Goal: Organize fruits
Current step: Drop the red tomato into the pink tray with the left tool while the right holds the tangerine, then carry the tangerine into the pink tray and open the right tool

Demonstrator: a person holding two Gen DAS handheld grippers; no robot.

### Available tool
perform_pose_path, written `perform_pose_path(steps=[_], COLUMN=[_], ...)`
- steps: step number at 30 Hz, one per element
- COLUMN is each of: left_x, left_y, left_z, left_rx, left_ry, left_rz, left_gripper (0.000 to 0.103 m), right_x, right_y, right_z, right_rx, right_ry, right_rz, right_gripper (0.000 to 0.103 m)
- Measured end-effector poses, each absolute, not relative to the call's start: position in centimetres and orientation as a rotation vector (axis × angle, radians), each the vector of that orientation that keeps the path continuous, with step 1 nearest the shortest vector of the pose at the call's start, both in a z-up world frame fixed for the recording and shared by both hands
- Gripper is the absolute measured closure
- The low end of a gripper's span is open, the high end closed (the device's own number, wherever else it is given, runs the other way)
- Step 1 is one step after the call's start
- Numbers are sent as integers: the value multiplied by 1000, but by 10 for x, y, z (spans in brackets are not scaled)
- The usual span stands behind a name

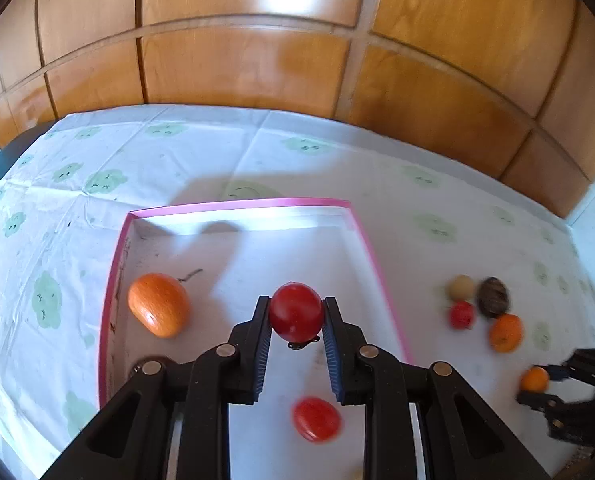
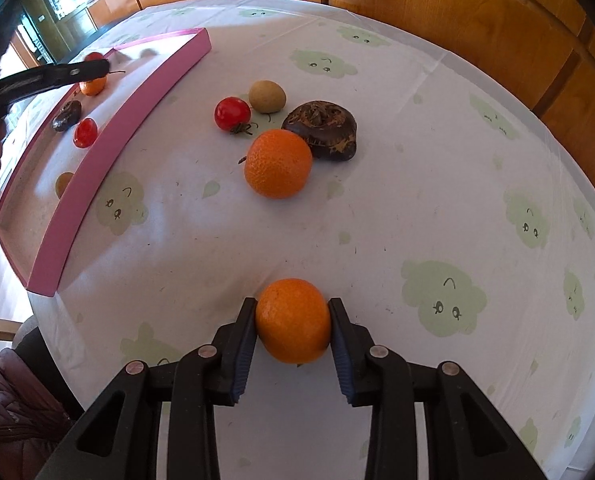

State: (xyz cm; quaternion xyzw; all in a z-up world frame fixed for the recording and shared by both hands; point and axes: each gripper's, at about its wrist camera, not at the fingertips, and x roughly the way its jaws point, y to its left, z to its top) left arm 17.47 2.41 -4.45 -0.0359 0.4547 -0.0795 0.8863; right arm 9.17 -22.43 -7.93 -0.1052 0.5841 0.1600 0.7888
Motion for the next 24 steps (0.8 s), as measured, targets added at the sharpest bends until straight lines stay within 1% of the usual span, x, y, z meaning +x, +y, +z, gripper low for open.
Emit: perform_pose_path(steps=[4,7,8,12,18,22,24], left_x=[183,176,173,152,109,85,77], left_y=[28,37,38,40,30,22,19], left_z=[-53,-52,-52,-47,-41,-34,-31], left_rx=[-43,-71,-75,-91,-56,-45,-38], left_ry=[956,952,954,956,904,870,862], left_rz=[-132,-105,-97,-47,-39,-56,-69], left_gripper=[76,67,66,65,58,51,51], right_x=[91,91,91,91,92,96,96], right_y=[-223,-223,-223,-222,-224,-228,-228], right_z=[-79,-80,-80,-80,-79,-81,-81], right_rx=[-230,-232,-231,-229,-224,-220,-220], right_ry=[1256,1256,1257,1258,1260,1261,1261], right_rz=[346,347,347,345,341,341,338], right_gripper=[68,68,68,68,68,68,68])
